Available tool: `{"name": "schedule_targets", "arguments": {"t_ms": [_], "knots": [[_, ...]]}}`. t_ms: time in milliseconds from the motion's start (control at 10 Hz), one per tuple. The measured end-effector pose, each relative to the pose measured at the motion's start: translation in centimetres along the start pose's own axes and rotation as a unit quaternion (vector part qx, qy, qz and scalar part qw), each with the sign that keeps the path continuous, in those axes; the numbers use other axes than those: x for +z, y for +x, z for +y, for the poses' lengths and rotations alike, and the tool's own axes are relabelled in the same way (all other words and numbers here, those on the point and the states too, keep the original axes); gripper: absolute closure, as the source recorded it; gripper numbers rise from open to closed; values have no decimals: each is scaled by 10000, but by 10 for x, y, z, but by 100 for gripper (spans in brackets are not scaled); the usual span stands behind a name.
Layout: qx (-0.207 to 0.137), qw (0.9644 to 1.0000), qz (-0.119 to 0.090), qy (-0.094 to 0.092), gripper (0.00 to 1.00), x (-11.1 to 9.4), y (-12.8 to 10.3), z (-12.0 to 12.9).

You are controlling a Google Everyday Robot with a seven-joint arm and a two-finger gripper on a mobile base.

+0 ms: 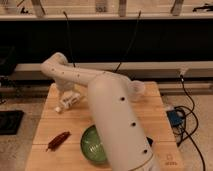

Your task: Place the bottle in the ceramic bowl

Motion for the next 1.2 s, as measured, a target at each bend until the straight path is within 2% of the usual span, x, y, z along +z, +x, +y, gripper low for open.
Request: {"name": "schedule_targets", "arguments": {"t_ms": [500,800,1200], "knots": [[589,9979,-191,198,20,10,6,4],[666,9972,1,347,20,20,-5,-4],[530,9965,261,587,20,27,-14,-13]]}}
